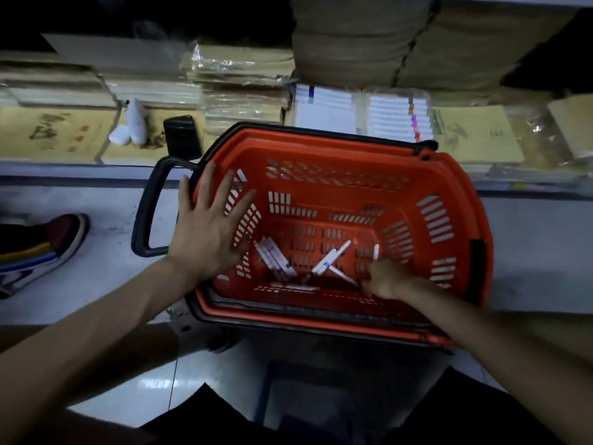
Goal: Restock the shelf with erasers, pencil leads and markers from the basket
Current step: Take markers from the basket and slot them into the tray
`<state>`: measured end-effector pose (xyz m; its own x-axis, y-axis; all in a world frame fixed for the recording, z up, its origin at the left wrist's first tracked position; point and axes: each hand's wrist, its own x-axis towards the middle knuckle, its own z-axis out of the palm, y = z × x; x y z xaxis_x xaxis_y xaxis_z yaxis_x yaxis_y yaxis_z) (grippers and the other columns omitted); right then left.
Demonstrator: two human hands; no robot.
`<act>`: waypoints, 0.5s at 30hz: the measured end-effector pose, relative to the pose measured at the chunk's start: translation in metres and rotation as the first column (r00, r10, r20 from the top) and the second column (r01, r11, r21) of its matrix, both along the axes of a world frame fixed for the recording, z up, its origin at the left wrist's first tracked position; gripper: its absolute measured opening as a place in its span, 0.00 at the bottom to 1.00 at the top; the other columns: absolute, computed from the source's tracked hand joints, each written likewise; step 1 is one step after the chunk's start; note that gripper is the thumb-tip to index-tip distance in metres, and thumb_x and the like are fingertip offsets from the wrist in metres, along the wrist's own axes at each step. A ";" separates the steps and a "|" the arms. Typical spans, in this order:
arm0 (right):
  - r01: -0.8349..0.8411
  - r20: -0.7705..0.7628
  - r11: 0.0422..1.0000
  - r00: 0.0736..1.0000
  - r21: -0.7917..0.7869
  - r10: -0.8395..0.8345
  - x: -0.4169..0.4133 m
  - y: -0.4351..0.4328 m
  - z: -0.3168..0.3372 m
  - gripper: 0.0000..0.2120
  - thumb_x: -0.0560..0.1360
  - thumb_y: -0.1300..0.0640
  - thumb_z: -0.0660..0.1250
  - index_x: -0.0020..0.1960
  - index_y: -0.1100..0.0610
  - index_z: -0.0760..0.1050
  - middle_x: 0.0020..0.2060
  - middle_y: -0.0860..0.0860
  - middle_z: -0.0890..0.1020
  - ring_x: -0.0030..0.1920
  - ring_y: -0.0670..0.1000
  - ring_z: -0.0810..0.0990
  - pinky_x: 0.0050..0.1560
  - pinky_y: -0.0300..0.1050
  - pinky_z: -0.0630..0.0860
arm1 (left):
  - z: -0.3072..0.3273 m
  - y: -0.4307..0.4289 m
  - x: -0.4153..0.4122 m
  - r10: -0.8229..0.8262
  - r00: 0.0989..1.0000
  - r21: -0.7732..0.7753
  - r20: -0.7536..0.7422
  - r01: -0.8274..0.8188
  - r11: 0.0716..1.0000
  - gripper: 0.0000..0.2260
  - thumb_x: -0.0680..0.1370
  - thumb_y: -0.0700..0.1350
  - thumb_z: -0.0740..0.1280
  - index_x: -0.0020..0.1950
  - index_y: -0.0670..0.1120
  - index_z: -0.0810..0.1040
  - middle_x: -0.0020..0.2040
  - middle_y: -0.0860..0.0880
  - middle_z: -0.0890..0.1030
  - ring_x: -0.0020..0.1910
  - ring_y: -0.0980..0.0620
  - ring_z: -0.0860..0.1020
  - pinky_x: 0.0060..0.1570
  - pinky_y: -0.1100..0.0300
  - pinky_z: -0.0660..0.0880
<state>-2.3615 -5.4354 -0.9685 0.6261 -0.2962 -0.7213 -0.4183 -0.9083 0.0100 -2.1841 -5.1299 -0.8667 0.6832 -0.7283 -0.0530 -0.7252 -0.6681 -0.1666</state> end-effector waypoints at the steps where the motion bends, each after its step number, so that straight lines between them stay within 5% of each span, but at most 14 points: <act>1: 0.019 -0.043 1.000 0.999 0.017 -0.018 -0.005 0.005 -0.008 0.23 0.78 0.47 0.66 0.70 0.56 0.75 0.65 0.58 0.79 0.64 0.59 0.79 0.61 0.45 0.77 | -0.002 0.003 -0.007 -0.002 1.000 0.023 0.014 0.002 1.000 0.38 0.74 0.67 0.61 0.82 0.51 0.63 0.83 0.38 0.56 0.82 0.33 0.41 0.74 0.25 0.49; 5: 0.149 -0.122 0.988 0.981 -0.032 -0.152 -0.011 0.011 -0.027 0.23 0.79 0.51 0.65 0.72 0.60 0.73 0.69 0.61 0.77 0.66 0.59 0.78 0.63 0.45 0.76 | -0.003 0.011 -0.025 0.011 0.999 0.065 0.041 -0.013 0.998 0.29 0.75 0.62 0.67 0.71 0.47 0.77 0.83 0.37 0.57 0.82 0.31 0.41 0.72 0.25 0.51; 11: 0.513 0.117 0.844 0.858 -0.156 -0.500 0.014 0.003 -0.047 0.19 0.82 0.57 0.63 0.70 0.65 0.74 0.69 0.63 0.76 0.69 0.63 0.76 0.64 0.55 0.75 | -0.005 0.018 -0.043 0.048 0.997 0.144 0.057 -0.056 0.988 0.25 0.76 0.62 0.65 0.66 0.48 0.80 0.83 0.38 0.55 0.80 0.29 0.36 0.72 0.24 0.49; 15: 0.665 0.227 0.746 0.734 -0.049 -0.640 0.013 0.010 -0.071 0.17 0.82 0.54 0.65 0.66 0.62 0.77 0.65 0.61 0.80 0.66 0.61 0.79 0.62 0.54 0.77 | -0.004 0.021 -0.049 0.051 0.996 0.159 0.075 -0.062 0.985 0.26 0.77 0.62 0.63 0.68 0.48 0.79 0.83 0.38 0.55 0.80 0.29 0.36 0.72 0.24 0.49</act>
<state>-2.3490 -5.4249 -1.0395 0.3624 -0.7563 -0.5447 -0.9122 -0.4077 -0.0409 -2.2329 -5.1093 -0.8705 0.7292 -0.6743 -0.1164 -0.6696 -0.6682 -0.3244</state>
